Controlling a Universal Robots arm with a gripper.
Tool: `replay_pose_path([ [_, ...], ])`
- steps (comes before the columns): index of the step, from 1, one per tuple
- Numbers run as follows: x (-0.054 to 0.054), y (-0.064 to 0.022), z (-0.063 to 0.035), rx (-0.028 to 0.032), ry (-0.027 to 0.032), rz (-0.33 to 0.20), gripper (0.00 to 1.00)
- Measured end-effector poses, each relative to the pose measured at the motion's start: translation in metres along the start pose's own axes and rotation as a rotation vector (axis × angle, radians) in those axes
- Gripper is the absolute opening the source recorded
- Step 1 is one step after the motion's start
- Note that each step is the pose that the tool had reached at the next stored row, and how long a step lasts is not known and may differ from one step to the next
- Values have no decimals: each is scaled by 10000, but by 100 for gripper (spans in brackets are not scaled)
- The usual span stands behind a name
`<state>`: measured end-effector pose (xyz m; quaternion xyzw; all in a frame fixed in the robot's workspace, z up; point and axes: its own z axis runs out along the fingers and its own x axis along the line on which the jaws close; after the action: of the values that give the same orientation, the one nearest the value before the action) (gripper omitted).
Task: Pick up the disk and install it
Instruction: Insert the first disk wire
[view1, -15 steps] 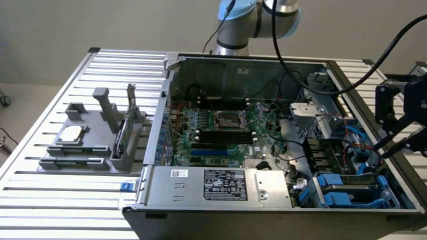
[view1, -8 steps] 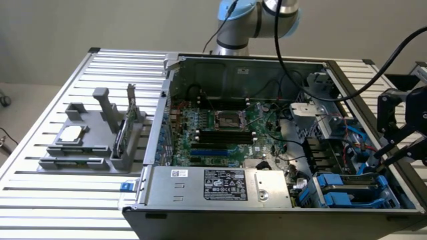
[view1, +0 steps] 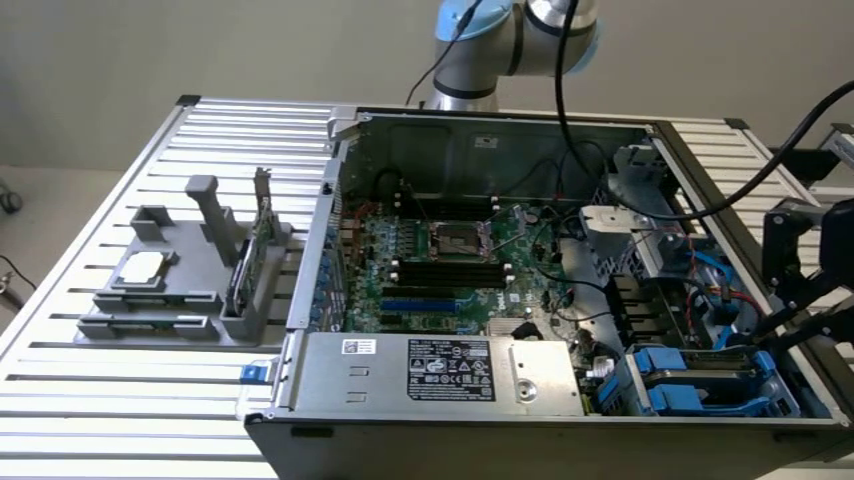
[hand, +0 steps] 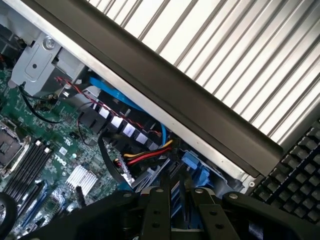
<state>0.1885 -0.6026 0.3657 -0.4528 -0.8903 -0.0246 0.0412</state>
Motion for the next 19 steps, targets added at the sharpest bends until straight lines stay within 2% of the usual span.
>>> replay_pose_path([
  [7,-98,9,75,1,102,3,22],
  [14,-93,-17,137,-48,181,19,22],
  [16,-87,-25,143,-71,223,47,22],
  [19,-84,-22,153,-115,318,74,22],
])
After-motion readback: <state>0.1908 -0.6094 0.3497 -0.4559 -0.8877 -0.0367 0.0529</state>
